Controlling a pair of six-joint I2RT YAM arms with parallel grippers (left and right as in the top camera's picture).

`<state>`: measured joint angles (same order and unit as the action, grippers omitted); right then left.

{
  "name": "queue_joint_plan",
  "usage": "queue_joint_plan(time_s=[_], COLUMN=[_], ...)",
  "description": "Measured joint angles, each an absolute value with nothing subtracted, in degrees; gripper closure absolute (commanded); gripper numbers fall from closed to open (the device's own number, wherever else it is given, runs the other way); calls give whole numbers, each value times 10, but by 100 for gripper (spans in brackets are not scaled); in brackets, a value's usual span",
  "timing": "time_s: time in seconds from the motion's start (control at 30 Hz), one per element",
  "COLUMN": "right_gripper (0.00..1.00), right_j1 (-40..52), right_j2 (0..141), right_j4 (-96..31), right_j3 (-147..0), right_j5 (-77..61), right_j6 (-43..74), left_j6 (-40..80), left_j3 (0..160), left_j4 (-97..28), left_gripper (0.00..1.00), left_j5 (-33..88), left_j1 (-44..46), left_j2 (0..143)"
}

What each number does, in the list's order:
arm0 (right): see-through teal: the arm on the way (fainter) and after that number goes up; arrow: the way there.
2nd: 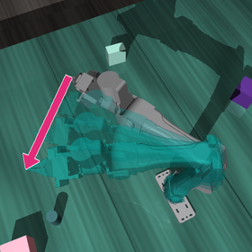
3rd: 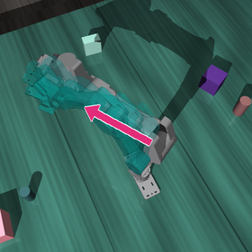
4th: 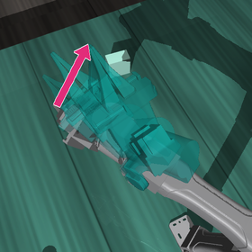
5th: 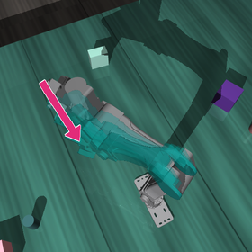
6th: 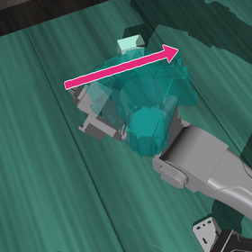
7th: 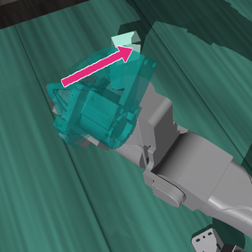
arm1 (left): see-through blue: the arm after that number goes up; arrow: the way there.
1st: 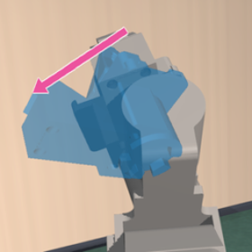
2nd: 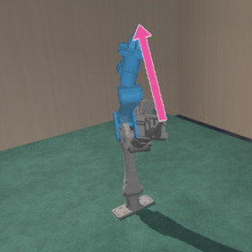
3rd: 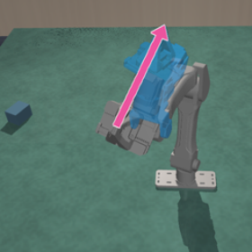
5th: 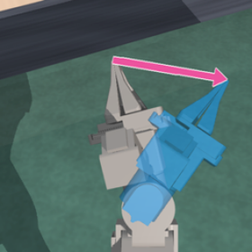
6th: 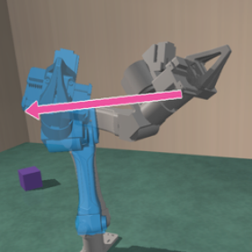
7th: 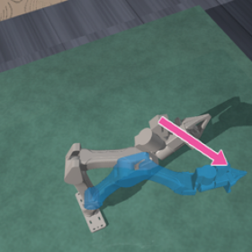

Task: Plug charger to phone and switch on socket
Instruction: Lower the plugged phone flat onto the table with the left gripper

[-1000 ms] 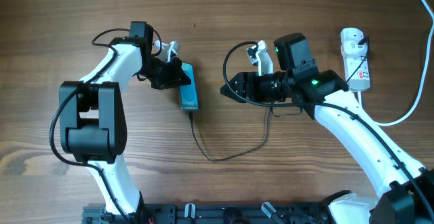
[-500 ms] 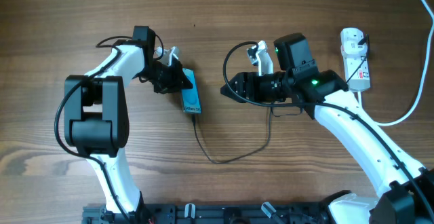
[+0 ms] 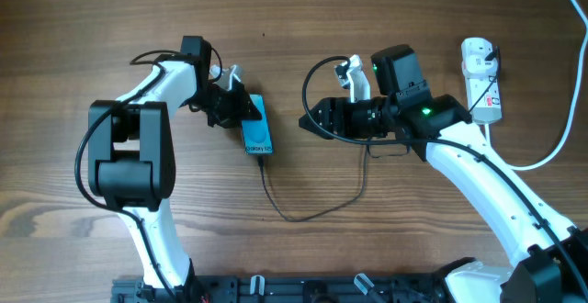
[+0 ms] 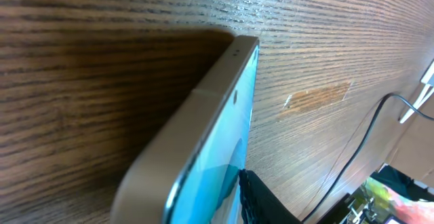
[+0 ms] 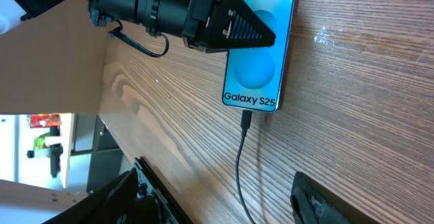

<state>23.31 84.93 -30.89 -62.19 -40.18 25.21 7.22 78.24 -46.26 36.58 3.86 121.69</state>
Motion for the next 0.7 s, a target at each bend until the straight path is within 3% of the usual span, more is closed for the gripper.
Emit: queue_joint_plan(time_s=[0.33,0.5,0.7], right_gripper=[27,27,27], right_j1=[233,233,233], right_j2=[849,849,849], right_j4=[-322,-322,-326], right_j3=[-622,-622,-622], right_j5=[-400,-400,-398], right_j6=[243,237,237], left_j6=[89,100,105], left_j3=[790,791,794], left_j4=[-482,-482,-486], left_gripper=[66,58,56], left_j5=[326,312,298], left_j1=[42,45,45], left_j2=[1211,1207,1204])
